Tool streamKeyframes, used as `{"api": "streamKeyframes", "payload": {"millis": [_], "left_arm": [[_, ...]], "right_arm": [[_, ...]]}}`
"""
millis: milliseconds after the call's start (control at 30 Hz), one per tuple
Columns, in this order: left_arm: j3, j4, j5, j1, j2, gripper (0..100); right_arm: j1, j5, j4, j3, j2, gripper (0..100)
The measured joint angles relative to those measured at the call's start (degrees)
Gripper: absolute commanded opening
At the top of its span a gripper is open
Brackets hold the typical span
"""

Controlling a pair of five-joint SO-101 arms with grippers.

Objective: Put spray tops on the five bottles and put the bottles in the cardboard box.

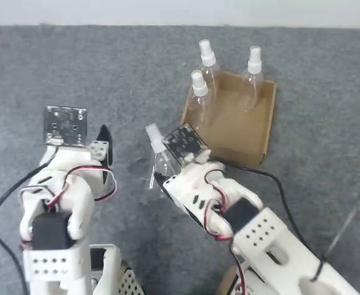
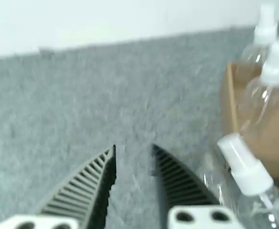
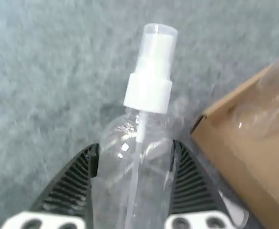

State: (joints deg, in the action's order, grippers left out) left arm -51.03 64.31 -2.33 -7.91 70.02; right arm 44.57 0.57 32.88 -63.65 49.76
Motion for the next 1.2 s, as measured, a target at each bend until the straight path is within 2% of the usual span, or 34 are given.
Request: {"api": "streamKeyframes", "payload": {"millis": [133, 333, 533, 767, 867, 1200], "left_arm": [[4.4, 0.0, 0.0, 1.4, -1.8, 12], [12.5, 0.0, 0.0, 6.5, -16.5, 11], [16.2, 0.0, -0.1, 7.9, -27.3, 11], [16.2, 0.2, 0.0, 14.9, -29.9, 11], [16.3, 2.8, -0.1, 17.4, -29.9, 11], [16.4, 7.5, -0.1, 19.2, -29.9, 11]], "right_arm": [[0.0, 0.0, -1.1, -2.5, 5.4, 0.6], [0.0, 0.0, -1.3, -5.5, 11.6, 0.6], [0.0, 0.0, -1.3, -6.3, 13.3, 0.6], [-0.2, 0.0, -1.3, -6.3, 13.3, 0.6], [-0.4, 0.0, -1.3, -7.2, 13.4, 0.6], [-0.4, 0.0, -1.3, -7.5, 13.4, 0.8]]}}
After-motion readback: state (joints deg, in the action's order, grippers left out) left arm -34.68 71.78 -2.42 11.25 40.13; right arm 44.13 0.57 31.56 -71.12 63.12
